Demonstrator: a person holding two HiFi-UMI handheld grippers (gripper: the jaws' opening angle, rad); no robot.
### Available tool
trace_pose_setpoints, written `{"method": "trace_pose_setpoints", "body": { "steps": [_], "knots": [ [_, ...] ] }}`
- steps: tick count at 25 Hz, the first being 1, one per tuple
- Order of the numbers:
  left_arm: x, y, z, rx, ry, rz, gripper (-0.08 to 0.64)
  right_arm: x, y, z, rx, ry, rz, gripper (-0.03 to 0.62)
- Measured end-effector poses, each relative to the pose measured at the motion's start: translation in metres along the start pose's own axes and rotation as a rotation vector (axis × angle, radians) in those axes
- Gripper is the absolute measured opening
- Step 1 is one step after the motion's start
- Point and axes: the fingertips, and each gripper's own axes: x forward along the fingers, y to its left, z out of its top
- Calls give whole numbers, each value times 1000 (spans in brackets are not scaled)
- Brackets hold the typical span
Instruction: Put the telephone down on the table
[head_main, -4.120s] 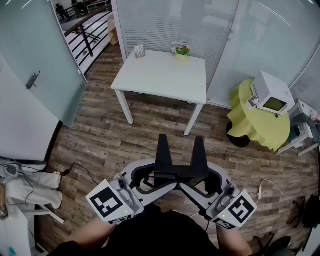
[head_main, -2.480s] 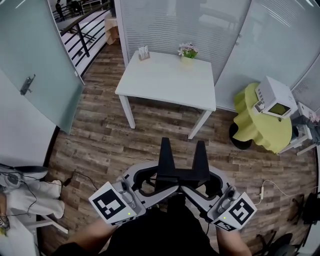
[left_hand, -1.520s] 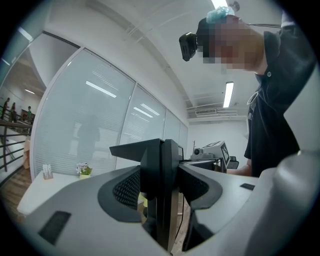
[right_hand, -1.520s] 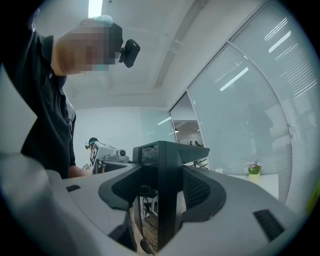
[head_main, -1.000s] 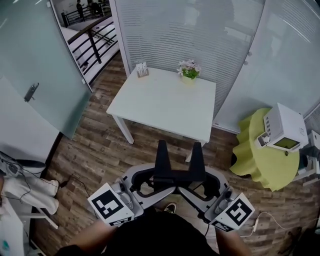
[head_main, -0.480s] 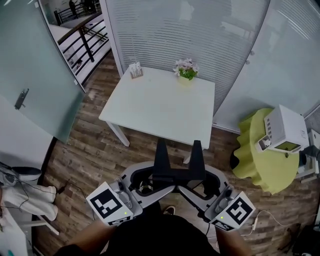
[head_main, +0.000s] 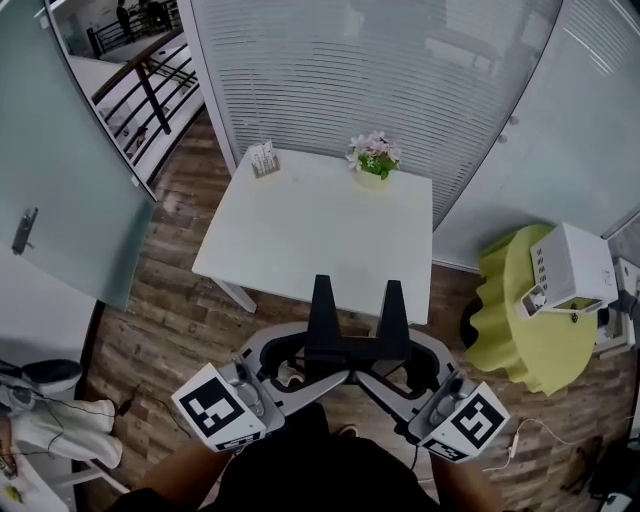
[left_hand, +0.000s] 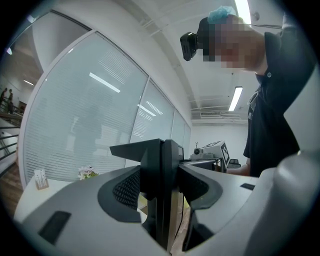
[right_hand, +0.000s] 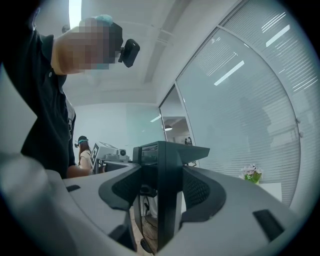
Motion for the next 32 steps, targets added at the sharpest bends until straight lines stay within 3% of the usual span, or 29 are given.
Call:
{"method": "trace_pose_setpoints", "body": {
  "steps": [16,32],
  "knots": [
    [-28,97,1,-17,28,-83,232,95,-29,-8,33,8,-81,259],
    [-22,159,-1,-42,29,-27,232,144,-71,-14,71,27,-29,260]
  ]
}}
